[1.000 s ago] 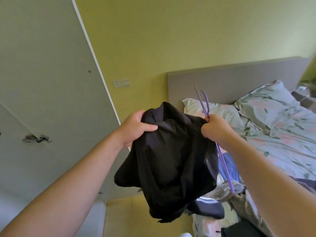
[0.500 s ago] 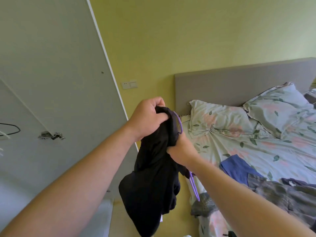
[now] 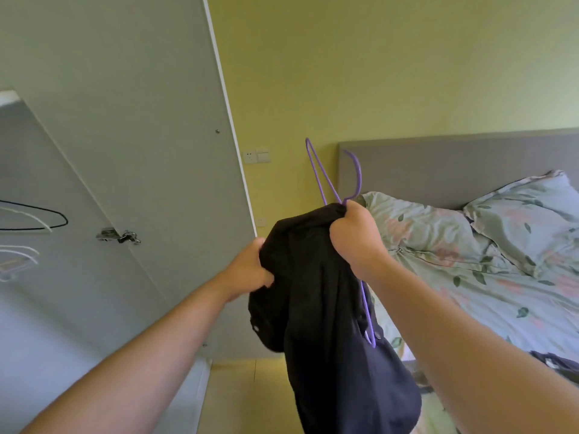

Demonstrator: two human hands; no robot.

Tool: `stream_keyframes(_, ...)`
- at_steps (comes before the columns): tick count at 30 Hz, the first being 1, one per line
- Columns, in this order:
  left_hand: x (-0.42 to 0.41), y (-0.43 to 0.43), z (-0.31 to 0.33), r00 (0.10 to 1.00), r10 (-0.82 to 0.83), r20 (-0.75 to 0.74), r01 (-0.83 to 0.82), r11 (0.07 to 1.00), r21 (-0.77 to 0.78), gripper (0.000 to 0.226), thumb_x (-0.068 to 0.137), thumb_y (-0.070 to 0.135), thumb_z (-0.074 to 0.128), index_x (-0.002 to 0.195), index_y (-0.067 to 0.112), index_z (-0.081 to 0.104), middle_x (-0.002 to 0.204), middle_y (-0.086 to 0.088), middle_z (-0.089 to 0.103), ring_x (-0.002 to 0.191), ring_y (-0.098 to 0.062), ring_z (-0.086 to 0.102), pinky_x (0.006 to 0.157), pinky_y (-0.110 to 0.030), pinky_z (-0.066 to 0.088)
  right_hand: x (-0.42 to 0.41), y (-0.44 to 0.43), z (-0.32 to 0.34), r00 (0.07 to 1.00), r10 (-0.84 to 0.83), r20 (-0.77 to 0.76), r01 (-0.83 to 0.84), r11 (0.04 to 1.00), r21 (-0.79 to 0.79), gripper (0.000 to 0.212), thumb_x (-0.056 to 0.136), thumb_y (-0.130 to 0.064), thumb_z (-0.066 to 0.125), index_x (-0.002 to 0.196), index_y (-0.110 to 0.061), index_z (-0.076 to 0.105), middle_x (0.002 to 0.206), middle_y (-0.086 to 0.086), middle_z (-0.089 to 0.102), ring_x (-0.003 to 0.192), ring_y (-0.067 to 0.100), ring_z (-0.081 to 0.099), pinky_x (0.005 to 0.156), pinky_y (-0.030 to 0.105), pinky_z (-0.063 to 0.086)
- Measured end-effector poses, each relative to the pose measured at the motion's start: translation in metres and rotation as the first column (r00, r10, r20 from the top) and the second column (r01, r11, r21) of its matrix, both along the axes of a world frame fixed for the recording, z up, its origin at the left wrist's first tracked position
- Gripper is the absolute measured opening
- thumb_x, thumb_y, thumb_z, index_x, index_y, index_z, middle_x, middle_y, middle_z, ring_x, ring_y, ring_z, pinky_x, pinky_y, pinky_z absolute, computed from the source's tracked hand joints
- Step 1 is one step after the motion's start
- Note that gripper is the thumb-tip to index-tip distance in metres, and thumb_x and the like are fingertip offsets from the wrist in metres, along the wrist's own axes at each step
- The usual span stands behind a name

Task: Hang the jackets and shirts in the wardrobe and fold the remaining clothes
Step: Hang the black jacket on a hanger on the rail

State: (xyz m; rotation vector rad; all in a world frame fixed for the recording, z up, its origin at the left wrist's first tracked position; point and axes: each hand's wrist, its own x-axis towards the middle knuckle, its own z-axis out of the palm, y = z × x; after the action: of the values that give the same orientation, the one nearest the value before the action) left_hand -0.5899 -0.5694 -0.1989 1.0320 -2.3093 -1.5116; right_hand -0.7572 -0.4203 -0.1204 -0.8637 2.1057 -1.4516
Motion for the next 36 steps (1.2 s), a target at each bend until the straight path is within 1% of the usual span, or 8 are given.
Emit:
stream_keyframes(3, -0.004, 0.021, -0.05, 0.994, 0.006, 0.109, -0.023, 0.987, 0.159, 0.062, 0.075, 0.044, 0.083, 0.127, 0.024, 0.056, 0.121, 0.004, 0.066, 0.114, -0.017, 0.063, 0.095, -0.035, 0.053, -0.002, 0.003, 0.012, 0.999, -0.004, 0.039, 0.005, 1.0, -0.027, 0.05, 0.087, 0.003, 0.035, 0.129, -0.016, 0.056, 0.088, 0.004, 0.062, 0.071, 0.018, 0.06, 0.045, 0.022, 0.045)
stream_keyframes(7, -0.007, 0.058, -0.096, 0.907, -0.014, 0.422, -0.102, 0.962, 0.252, 0.097, 0.079, 0.09, 0.036, 0.136, 0.013, 0.054, 0.127, -0.006, 0.064, 0.109, -0.024, 0.066, 0.097, -0.04, 0.053, -0.006, 0.007, 0.022, 1.0, -0.015, -0.022, 0.014, 1.0, -0.019, 0.056, 0.09, 0.003, 0.038, 0.141, -0.016, 0.049, 0.096, -0.001, 0.06, 0.079, 0.013, 0.06, 0.046, 0.018, 0.043)
stream_keyframes(10, -0.01, 0.072, -0.109, 0.942, -0.235, 0.24, -0.008, 0.698, 0.717, 0.105, 0.072, 0.099, 0.025, 0.139, 0.023, 0.05, 0.136, -0.01, 0.065, 0.117, -0.032, 0.068, 0.098, -0.044, 0.052, -0.012, 0.013, 0.025, 0.997, -0.053, -0.064, 0.052, 0.998, -0.019, 0.053, 0.09, 0.003, 0.038, 0.14, -0.014, 0.049, 0.094, -0.001, 0.058, 0.079, 0.014, 0.059, 0.051, 0.02, 0.042)
stream_keyframes(13, -0.012, 0.075, -0.107, 0.975, -0.214, 0.061, 0.087, 0.62, 0.78, 0.085, 0.086, 0.083, 0.047, 0.143, 0.021, 0.056, 0.14, -0.005, 0.064, 0.126, -0.026, 0.063, 0.098, -0.043, 0.055, -0.02, 0.02, 0.023, 0.991, -0.11, -0.08, 0.108, 0.994, -0.025, 0.053, 0.091, 0.003, 0.038, 0.139, -0.016, 0.049, 0.093, -0.002, 0.058, 0.077, 0.013, 0.059, 0.05, 0.021, 0.042)
stream_keyframes(17, -0.011, 0.066, -0.093, 0.981, -0.191, 0.029, 0.127, 0.752, 0.647, 0.048, 0.096, 0.028, 0.072, 0.139, 0.013, 0.058, 0.132, -0.009, 0.069, 0.123, -0.026, 0.065, 0.108, -0.053, 0.048, -0.03, 0.03, 0.019, 0.981, -0.17, -0.093, 0.168, 0.985, -0.029, 0.059, 0.09, 0.003, 0.038, 0.144, -0.017, 0.046, 0.096, -0.007, 0.056, 0.075, 0.009, 0.057, 0.046, 0.017, 0.042)
stream_keyframes(27, -0.008, 0.009, 0.044, 0.993, -0.027, -0.117, 0.075, 0.903, 0.424, 0.034, 0.092, 0.007, 0.068, 0.123, -0.001, 0.058, 0.118, -0.012, 0.073, 0.114, -0.029, 0.069, 0.09, -0.036, 0.057, -0.058, 0.043, 0.008, 0.962, -0.183, -0.204, 0.209, 0.972, 0.111, 0.036, 0.085, -0.002, 0.041, 0.114, -0.02, 0.051, 0.091, 0.0, 0.057, 0.082, 0.019, 0.058, 0.065, 0.034, 0.051)
stream_keyframes(31, 0.0, 0.004, 0.102, 0.984, -0.179, 0.015, 0.179, 0.98, -0.085, 0.042, 0.07, -0.015, 0.064, 0.107, 0.003, 0.057, 0.106, -0.013, 0.071, 0.101, -0.03, 0.068, 0.083, -0.037, 0.054, -0.065, 0.047, -0.006, 0.959, -0.175, -0.222, 0.208, 0.968, 0.139, 0.034, 0.083, 0.0, 0.041, 0.108, -0.022, 0.048, 0.09, 0.001, 0.058, 0.079, 0.02, 0.059, 0.057, 0.032, 0.049)
stream_keyframes(36, 0.003, -0.015, 0.132, 0.978, 0.207, 0.009, -0.124, 0.621, -0.774, 0.022, 0.088, 0.027, 0.076, 0.092, 0.018, 0.057, 0.087, 0.002, 0.063, 0.082, -0.025, 0.06, 0.067, -0.034, 0.041, -0.068, 0.047, -0.03, 0.967, -0.093, -0.235, 0.154, 0.954, 0.255, 0.052, 0.081, -0.001, 0.044, 0.132, -0.012, 0.048, 0.089, -0.006, 0.049, 0.084, 0.019, 0.055, 0.069, 0.034, 0.051)
